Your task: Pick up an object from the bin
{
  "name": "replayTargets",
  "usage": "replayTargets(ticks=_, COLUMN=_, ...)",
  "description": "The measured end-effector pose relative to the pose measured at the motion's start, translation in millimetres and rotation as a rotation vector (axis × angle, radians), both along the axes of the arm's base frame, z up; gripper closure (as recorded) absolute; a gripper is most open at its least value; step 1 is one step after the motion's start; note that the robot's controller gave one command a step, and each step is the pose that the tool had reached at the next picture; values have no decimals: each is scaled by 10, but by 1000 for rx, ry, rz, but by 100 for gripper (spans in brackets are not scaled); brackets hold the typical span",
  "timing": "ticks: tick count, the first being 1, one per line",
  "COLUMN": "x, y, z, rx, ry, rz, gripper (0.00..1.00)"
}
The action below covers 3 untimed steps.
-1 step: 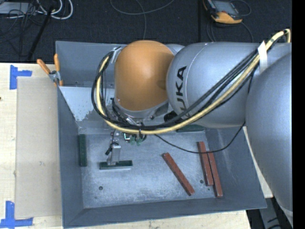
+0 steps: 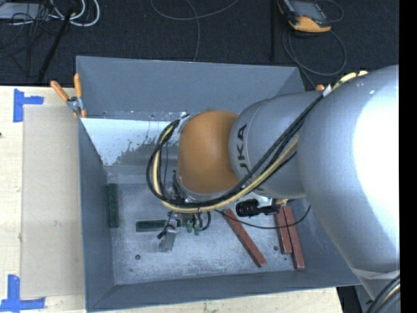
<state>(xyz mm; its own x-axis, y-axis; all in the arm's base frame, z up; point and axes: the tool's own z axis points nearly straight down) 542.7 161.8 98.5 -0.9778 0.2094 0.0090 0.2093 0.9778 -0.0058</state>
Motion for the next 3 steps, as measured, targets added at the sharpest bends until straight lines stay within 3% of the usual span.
replayTargets(ticks=1, x=-11, y=187, z=-308, rx=3, ry=-5, rz=58, gripper=0)
replayTargets(ticks=2, x=-3, y=179, z=-292, rx=4, ry=-7, rz=53, gripper=100)
replayTargets(ticks=3, x=-471, y=485, z=1303, rx=7, ry=-14, rz=406, gripper=100)
